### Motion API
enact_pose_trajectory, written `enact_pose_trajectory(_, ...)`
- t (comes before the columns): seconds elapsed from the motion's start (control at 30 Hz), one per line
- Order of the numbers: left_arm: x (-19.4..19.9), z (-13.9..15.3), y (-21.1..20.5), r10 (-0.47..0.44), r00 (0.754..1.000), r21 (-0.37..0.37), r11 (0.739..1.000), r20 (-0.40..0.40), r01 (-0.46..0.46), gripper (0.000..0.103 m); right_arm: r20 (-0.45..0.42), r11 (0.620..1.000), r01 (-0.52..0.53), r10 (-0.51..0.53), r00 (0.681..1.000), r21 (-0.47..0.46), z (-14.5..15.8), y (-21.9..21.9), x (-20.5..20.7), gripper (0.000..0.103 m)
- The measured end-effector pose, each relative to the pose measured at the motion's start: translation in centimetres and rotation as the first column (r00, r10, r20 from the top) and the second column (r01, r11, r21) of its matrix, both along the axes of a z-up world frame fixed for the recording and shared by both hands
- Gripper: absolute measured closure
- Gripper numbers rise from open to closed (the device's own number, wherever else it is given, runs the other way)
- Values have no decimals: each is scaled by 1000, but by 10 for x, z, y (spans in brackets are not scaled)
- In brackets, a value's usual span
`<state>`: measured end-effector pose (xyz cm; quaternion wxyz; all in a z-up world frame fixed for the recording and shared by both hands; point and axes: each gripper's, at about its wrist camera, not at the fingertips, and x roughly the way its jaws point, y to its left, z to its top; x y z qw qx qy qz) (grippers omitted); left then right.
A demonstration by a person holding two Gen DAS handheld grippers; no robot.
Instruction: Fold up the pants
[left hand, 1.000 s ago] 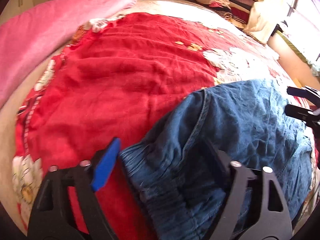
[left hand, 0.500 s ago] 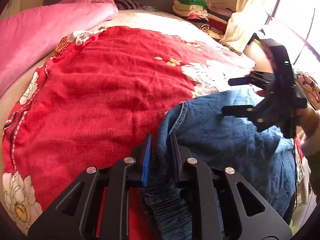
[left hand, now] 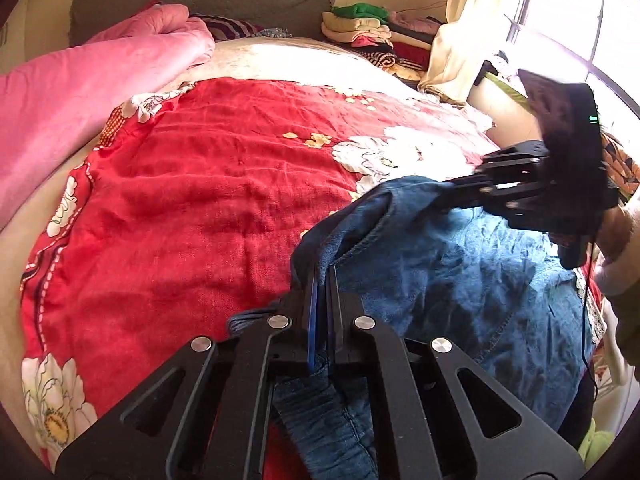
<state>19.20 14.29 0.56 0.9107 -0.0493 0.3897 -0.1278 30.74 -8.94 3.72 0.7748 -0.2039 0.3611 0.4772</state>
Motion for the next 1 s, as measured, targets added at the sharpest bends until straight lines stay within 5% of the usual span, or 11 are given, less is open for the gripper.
enact_pose_trajectory(0.3,-67,32,-25,-48,992,20,999,119,46,103,79,998,-23,18,997,63,32,-47,-119,99)
enact_pose_trajectory(0.67,-173,-8,-47,-12,997,55,998,71,8,103,-61,999,-24,26,998,46,-33,-63,-228,99)
enact_pose_trajectory(1.0,-205,-16,-40,2,1000,-31,1000,23,-2,97,-141,997,47,-39,989,57,-68,-63,-250,95)
